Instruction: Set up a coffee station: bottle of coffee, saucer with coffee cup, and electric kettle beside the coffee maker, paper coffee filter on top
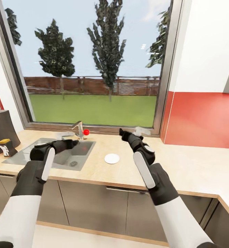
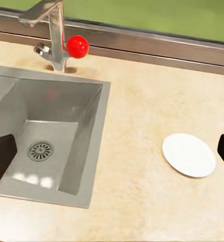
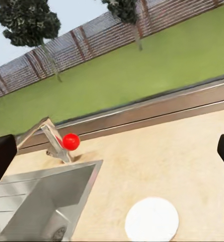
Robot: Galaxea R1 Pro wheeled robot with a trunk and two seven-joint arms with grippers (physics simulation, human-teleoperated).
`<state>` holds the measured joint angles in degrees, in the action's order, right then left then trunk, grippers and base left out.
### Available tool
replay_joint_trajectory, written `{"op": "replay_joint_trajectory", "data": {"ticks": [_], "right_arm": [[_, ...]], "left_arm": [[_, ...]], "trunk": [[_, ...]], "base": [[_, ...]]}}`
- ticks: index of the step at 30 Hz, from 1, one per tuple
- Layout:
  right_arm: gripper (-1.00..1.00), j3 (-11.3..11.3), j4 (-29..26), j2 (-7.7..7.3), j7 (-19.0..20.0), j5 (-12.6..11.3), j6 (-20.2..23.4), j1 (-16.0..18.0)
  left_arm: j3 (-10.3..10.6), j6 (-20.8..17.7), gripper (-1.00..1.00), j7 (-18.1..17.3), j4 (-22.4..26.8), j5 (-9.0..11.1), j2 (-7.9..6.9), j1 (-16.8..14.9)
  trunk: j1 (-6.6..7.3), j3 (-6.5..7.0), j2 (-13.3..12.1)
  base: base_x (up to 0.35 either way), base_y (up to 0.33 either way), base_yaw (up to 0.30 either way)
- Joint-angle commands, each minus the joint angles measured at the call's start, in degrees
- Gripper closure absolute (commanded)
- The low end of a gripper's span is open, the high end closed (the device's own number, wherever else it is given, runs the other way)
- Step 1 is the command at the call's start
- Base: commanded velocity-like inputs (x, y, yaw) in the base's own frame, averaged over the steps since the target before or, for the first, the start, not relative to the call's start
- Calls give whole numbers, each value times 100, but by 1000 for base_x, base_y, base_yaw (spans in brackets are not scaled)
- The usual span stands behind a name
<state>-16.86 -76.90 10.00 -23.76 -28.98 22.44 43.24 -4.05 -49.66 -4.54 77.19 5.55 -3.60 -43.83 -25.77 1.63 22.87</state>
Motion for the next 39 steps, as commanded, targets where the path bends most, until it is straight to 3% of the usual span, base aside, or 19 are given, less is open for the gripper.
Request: {"op": "replay_joint_trajectory", "data": {"ticks": [1,2,6,9,11,14,19,35,37,39], "right_arm": [[-100,38,42,0,-55,-146,55,48],[-100,62,58,0,-57,-198,70,63],[-100,154,132,0,-47,-612,125,112],[-100,153,234,0,-40,-738,133,110],[-100,150,336,0,-36,-781,141,102],[-100,152,400,0,-33,-807,242,89],[-100,150,431,0,-32,-825,800,81],[-100,46,1011,0,-35,-854,938,80],[-100,44,1019,0,-36,-942,944,78],[-100,45,1036,0,-37,-1206,955,74]], "left_arm": [[-10,-320,-100,-32,-159,133,-4,-126],[-13,-423,-100,-56,-234,192,-5,-170],[-139,-741,-100,-219,-654,814,-32,-281],[-306,-799,-100,-264,-834,1316,-79,-263],[-335,-797,-100,-269,-854,1448,-98,-250],[-345,-786,-100,-267,-861,1499,-110,-237],[-351,-787,-100,-287,-864,1546,-118,-232],[-352,-790,-100,-302,-908,1566,-121,-149],[-352,-790,-100,-302,-910,1565,-122,-141],[-357,-790,-100,-302,-911,1567,-123,-60]], "trunk": [[-2,-4,6],[-2,-4,6],[-2,-4,6],[-2,-4,6],[-2,-4,6],[-2,-4,6],[-2,-4,6],[-2,-4,6],[-2,-4,6],[-2,-4,6]], "base": [[0,0,0],[0,0,0],[0,0,0],[0,0,0],[0,0,0],[0,0,0],[116,0,0],[320,44,-14],[319,172,-185],[309,196,-239]]}}
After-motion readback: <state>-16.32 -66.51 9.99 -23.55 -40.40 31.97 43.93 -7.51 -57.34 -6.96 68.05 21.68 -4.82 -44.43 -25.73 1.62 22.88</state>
